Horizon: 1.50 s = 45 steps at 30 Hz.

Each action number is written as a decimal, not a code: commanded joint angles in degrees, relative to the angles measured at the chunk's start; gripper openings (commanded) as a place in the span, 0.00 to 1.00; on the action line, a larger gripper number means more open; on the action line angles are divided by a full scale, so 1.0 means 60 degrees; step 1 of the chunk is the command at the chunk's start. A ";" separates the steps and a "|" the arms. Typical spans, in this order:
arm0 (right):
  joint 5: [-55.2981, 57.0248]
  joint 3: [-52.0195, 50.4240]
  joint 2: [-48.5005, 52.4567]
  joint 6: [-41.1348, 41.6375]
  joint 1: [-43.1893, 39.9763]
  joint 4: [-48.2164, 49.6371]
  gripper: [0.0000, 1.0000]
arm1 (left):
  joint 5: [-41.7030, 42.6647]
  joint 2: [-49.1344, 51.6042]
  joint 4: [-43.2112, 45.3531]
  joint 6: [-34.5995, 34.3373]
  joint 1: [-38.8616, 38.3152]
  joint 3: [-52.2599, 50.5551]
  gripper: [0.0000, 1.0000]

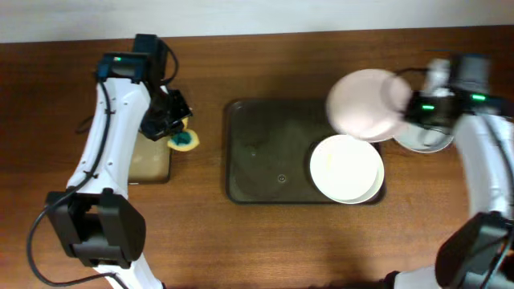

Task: Clean dirty plates on tray and stack at the side
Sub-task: 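Lift the pink plate with the right gripper and stack it on the blue plate, then grasp the cream plate rim with the right gripper and pull it center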

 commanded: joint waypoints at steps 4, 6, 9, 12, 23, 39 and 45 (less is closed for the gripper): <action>-0.1042 0.0069 0.0922 0.1821 -0.2830 0.0692 0.04 | 0.0146 -0.0168 0.0484 0.0178 -0.1366 0.0007 0.00; -0.1038 0.0069 0.1286 0.1821 -0.3038 0.1093 0.04 | 0.0138 -0.0168 0.0601 0.0182 -0.1734 0.0007 0.00; 0.0098 0.0069 0.1851 0.2120 -0.3067 0.1453 0.04 | 0.0135 -0.0164 0.0809 0.0182 -0.2433 0.0007 0.00; 0.0761 0.0069 0.2266 0.2084 -0.3071 0.1807 0.04 | 0.0011 -0.0164 0.0929 0.0186 -0.2947 0.0007 0.00; -0.1515 0.0780 0.2382 0.2065 -0.3013 0.0703 0.92 | -0.0142 -0.0164 0.1129 0.0186 -0.3348 0.0007 0.00; 0.1971 -0.0361 0.2218 -0.0189 0.1628 -0.2273 0.46 | -0.0146 -0.0164 0.1053 0.0189 -0.3351 0.0007 0.00; 0.2656 -0.1209 0.2218 -0.0189 0.1687 -0.2102 0.38 | -0.0153 -0.0164 0.0987 0.0189 -0.3351 0.0007 0.00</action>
